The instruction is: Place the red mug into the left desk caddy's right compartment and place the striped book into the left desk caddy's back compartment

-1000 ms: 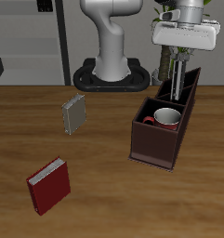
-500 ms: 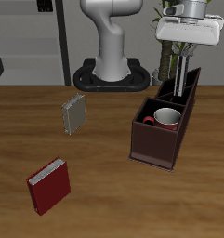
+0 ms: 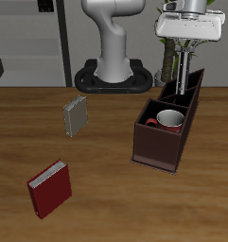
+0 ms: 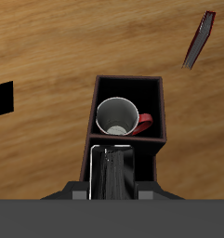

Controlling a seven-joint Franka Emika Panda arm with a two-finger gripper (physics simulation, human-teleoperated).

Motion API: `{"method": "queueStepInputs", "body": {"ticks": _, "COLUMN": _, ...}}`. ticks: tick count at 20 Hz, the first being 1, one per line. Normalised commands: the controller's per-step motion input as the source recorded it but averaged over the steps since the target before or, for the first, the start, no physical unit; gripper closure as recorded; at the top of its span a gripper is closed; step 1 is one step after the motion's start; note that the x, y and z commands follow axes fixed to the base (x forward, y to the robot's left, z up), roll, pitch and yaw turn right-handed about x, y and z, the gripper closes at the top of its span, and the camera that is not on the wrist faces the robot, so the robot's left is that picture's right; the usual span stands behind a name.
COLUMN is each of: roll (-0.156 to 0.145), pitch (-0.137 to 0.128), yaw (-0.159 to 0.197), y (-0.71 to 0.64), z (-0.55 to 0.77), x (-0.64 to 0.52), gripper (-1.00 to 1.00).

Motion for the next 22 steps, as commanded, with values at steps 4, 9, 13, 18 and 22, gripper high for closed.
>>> {"method": "queueStepInputs", "body": {"ticks": 4, "roll": 0.027, "pitch": -0.025, "yaw": 0.021, "y": 0.08, "z": 0.02, "x": 0.00, "gripper": 1.00}}
{"method": "queueStepInputs", "body": {"ticks": 9, "roll": 0.019, "pitch": -0.044, "yaw": 0.011, "y": 0.04, "z": 0.08, "x": -0.03, "gripper": 1.00}}
{"method": "queueStepInputs", "body": {"ticks": 13, "roll": 0.020, "pitch": -0.026, "yaw": 0.023, "y": 0.07, "z": 0.03, "x": 0.05, "gripper": 1.00}}
{"method": "queueStepInputs", "body": {"ticks": 18, "roll": 0.013, "pitch": -0.021, "yaw": 0.005, "y": 0.03, "z": 0.01, "x": 0.05, "gripper": 1.00}}
{"method": "queueStepInputs", "body": {"ticks": 22, "roll": 0.008, "pitch": -0.033, "yaw": 0.007, "y": 0.01, "z": 0.01, "x": 0.02, "gripper": 1.00}}
